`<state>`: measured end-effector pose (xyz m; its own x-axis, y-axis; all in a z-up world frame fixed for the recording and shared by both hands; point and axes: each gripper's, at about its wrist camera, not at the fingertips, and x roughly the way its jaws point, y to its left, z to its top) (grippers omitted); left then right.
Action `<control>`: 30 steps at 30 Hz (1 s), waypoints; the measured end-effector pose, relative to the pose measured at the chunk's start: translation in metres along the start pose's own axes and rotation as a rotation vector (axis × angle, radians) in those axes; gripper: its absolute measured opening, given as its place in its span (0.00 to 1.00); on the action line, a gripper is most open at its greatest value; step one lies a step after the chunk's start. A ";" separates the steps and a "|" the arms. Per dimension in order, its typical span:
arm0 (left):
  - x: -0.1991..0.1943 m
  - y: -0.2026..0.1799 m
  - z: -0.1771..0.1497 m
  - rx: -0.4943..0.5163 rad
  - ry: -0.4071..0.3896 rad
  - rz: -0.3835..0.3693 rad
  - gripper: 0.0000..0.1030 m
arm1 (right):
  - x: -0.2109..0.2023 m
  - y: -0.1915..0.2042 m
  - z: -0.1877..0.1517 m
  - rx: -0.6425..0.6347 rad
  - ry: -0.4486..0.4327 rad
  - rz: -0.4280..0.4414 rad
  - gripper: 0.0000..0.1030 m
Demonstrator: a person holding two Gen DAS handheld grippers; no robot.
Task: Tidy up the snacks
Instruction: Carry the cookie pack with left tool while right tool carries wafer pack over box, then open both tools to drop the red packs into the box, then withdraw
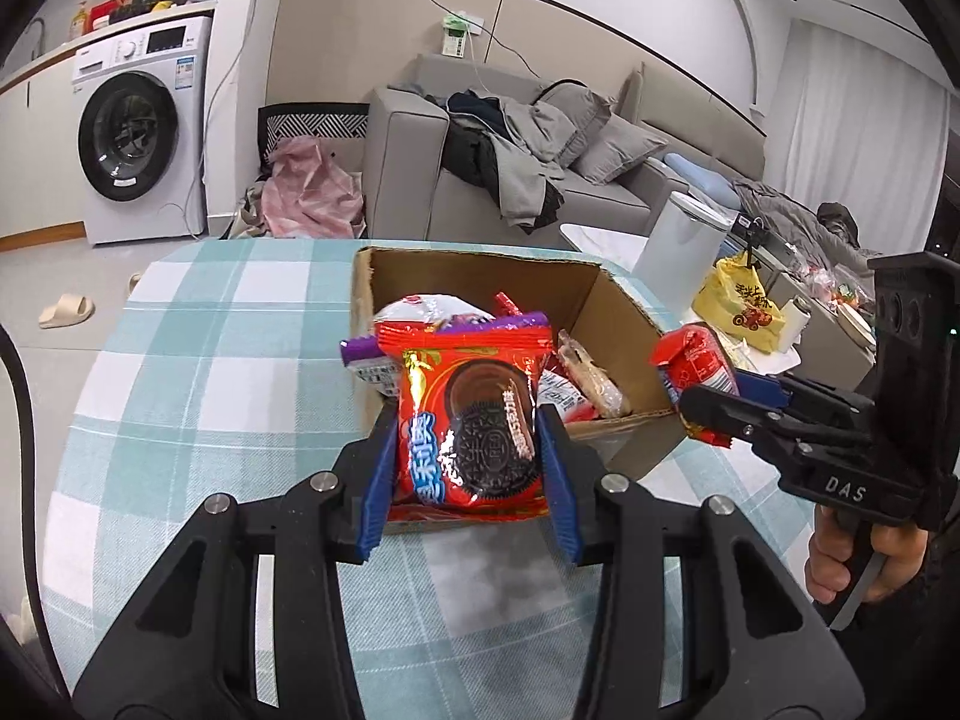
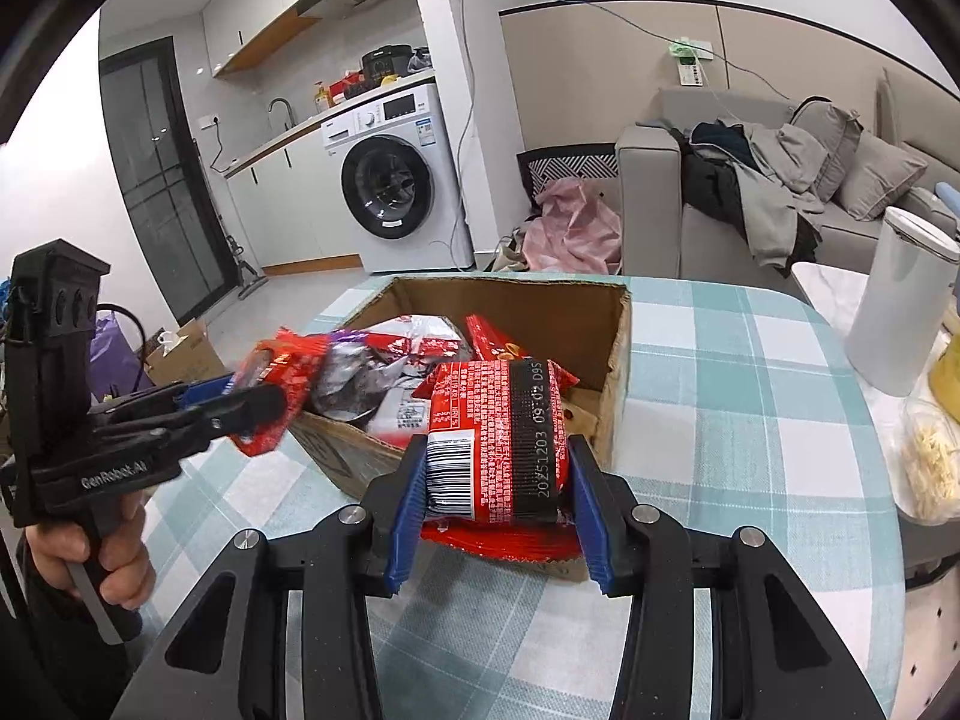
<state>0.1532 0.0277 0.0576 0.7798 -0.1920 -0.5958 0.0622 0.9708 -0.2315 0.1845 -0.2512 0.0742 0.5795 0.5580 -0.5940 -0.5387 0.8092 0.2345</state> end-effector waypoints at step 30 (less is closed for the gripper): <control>0.057 -0.006 0.036 0.023 0.038 0.003 0.39 | 0.032 -0.006 0.030 0.058 0.053 0.036 0.44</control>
<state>0.2198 0.0162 0.0531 0.7561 -0.1941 -0.6250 0.0745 0.9743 -0.2125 0.2248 -0.2326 0.0765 0.5263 0.5778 -0.6238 -0.5213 0.7989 0.3002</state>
